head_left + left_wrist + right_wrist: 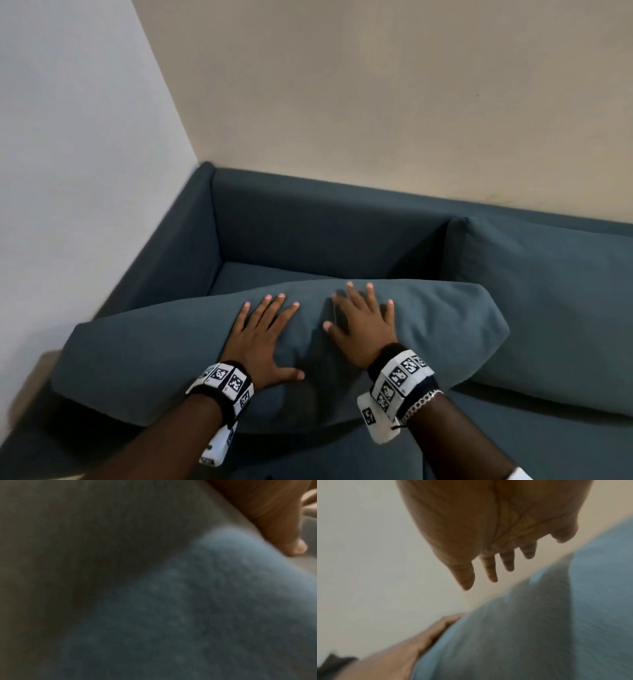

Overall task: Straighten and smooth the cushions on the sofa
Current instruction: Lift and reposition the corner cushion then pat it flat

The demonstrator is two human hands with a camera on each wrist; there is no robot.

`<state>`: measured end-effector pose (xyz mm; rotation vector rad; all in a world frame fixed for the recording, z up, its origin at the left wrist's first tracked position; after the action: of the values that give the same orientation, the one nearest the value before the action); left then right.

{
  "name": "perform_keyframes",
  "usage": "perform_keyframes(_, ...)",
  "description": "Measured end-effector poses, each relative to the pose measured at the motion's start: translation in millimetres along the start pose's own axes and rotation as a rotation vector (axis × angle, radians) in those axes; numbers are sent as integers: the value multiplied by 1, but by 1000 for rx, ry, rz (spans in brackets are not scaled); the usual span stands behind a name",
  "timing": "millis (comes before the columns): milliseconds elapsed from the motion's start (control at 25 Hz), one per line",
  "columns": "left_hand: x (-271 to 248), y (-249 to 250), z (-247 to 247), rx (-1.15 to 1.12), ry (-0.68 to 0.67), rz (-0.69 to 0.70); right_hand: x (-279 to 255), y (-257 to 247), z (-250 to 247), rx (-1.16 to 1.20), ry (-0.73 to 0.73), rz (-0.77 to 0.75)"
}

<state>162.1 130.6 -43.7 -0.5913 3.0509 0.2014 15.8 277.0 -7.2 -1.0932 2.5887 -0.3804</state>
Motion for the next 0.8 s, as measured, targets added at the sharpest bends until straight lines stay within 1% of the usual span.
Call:
perform_keyframes(40, 0, -8, -6, -7, -17, 18, -5, -18, -30, 139, 188, -15)
perform_keyframes(80, -2, -16, -10, -12, -33, 28, -15, -39, -56, 283, 413, -47)
perform_keyframes(120, -2, -19, -12, -14, -40, 32, -29, -49, -73, 382, 643, -81)
perform_keyframes(160, -4, -23, -13, -15, -34, 37, -39, -57, -71, 382, 778, -78)
perform_keyframes(200, -6, -22, -12, -12, -28, 41, -42, -61, -56, 299, 784, -77)
perform_keyframes(240, -10, -24, -11, 2, -23, 43, -33, -65, -25, 133, 623, -54)
perform_keyframes(320, -21, -32, -7, 30, -29, 24, -19, -48, 64, -184, 51, 56)
perform_keyframes(360, -25, -42, -6, 40, -36, 3, -14, -37, 87, -225, -130, 102)
perform_keyframes(400, -29, -54, -8, 43, -33, -19, -7, -33, 90, -221, -201, 151)
perform_keyframes(440, -29, -68, -12, 28, -12, -35, 2, -38, 78, -194, -194, 179)
perform_keyframes(480, -31, -82, -18, 6, 20, -50, 8, -53, 58, -130, -123, 164)
perform_keyframes(520, -32, -97, -24, -11, 45, -64, 13, -73, 32, -22, 15, 141)
perform_keyframes(560, -33, -109, -29, -19, 58, -71, 8, -93, 1, 129, 208, 105)
perform_keyframes(600, -37, -122, -33, -23, 58, -75, -5, -117, -26, 291, 454, 55)
perform_keyframes(640, -42, -135, -37, -26, 68, -78, -21, -139, -45, 403, 691, -3)
perform_keyframes(680, -47, -148, -40, -26, 89, -74, -31, -157, -43, 395, 798, -29)
perform_keyframes(720, -52, -158, -41, -17, 93, -67, -31, -173, -23, 284, 750, -32)
perform_keyframes(760, -58, -168, -40, -19, 72, -71, -19, -183, 15, 114, 521, -17)
perform_keyframes(800, -64, -179, -38, -24, 33, -86, -7, -176, 66, -57, 214, 29)
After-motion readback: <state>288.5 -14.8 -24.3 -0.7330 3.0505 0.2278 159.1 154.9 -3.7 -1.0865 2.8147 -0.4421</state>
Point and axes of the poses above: each hand's wrist, its own x-axis towards the middle knuckle, its own z-axis out of the palm, y = z × x, the point moved 7 cm from there along x, towards the middle knuckle, and after that the axes turned 7 degrees about y, right-handed, at the moved point
